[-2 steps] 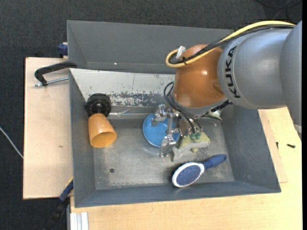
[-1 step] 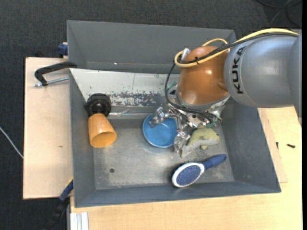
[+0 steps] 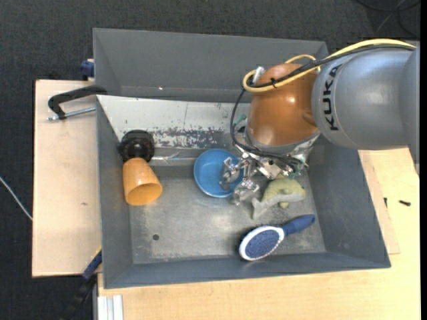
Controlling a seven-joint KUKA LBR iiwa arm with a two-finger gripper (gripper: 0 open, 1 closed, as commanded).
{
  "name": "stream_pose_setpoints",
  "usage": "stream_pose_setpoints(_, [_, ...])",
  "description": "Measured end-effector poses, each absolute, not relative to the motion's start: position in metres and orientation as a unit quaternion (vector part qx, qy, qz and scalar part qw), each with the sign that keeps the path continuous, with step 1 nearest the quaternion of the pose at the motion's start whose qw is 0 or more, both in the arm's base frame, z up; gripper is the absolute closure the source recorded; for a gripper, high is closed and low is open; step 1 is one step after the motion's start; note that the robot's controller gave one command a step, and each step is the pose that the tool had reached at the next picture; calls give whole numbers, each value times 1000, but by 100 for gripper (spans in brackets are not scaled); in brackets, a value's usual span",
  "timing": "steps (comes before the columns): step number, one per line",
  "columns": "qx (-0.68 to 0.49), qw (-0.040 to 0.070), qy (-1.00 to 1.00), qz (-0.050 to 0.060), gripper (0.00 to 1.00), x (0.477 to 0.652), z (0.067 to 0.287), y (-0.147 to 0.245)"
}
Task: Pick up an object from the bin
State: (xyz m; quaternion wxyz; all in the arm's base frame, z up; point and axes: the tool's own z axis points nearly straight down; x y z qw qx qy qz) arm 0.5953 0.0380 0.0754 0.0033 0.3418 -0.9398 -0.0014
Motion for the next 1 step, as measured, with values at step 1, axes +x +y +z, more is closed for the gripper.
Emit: stream_pose_setpoints(1, [392, -8, -920, 1, 100, 589, 214, 59])
